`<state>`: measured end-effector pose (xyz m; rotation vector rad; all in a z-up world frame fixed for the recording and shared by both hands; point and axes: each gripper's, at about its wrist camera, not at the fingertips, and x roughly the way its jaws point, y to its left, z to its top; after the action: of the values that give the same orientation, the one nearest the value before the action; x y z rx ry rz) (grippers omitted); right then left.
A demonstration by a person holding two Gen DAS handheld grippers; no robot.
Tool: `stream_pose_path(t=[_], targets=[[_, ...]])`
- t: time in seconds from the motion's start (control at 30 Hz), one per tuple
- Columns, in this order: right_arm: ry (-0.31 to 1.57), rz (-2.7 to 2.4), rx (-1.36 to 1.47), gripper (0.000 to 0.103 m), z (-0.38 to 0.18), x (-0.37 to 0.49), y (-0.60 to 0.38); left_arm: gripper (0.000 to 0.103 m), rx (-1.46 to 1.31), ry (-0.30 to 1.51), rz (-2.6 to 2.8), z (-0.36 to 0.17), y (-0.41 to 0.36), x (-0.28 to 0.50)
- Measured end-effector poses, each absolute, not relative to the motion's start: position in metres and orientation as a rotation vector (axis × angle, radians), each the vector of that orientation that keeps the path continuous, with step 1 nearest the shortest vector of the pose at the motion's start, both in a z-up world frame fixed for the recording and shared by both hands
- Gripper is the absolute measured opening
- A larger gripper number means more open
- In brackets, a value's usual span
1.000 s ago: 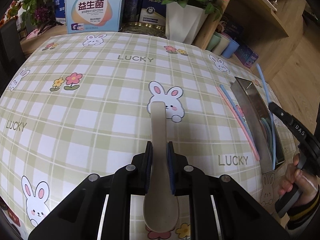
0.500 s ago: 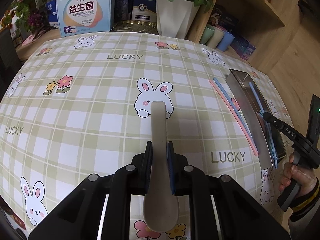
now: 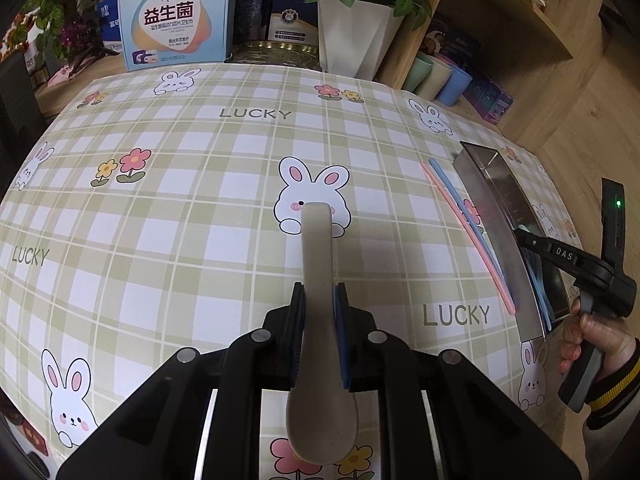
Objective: Organize utensils
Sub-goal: 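Carry the blue chopstick into the steel tray and open the right gripper, then lower the white spoon into the steel tray and open the left gripper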
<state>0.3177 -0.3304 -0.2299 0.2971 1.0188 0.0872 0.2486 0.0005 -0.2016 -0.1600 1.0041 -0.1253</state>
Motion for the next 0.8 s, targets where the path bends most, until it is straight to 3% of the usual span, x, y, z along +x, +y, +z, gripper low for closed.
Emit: stream_pose_path(t=[0.47,0.5,0.6,0.7,0.8], targets=[[0.921,0.101,0.215,0.009,-0.189,0.290,-0.329,0.014,-0.195,1.019,-0.135,-0.197,0.002,0.250],[0.917,0.100,0.203,0.014,-0.187,0.287,-0.329,0.014,-0.196,1.022,-0.134,-0.196,0.001,0.251],[0.903,0.097,0.184,0.052,-0.181,0.279,-0.331,0.014,-0.213,1.025,-0.138,-0.191,-0.001,0.255],[0.897,0.090,0.169,0.053,-0.175,0.275,-0.336,0.014,-0.211,1.024,-0.155,-0.185,-0.011,0.260],[0.880,0.081,0.191,0.066,-0.170,0.270,-0.348,0.014,-0.209,1.028,-0.194,-0.180,-0.029,0.267]])
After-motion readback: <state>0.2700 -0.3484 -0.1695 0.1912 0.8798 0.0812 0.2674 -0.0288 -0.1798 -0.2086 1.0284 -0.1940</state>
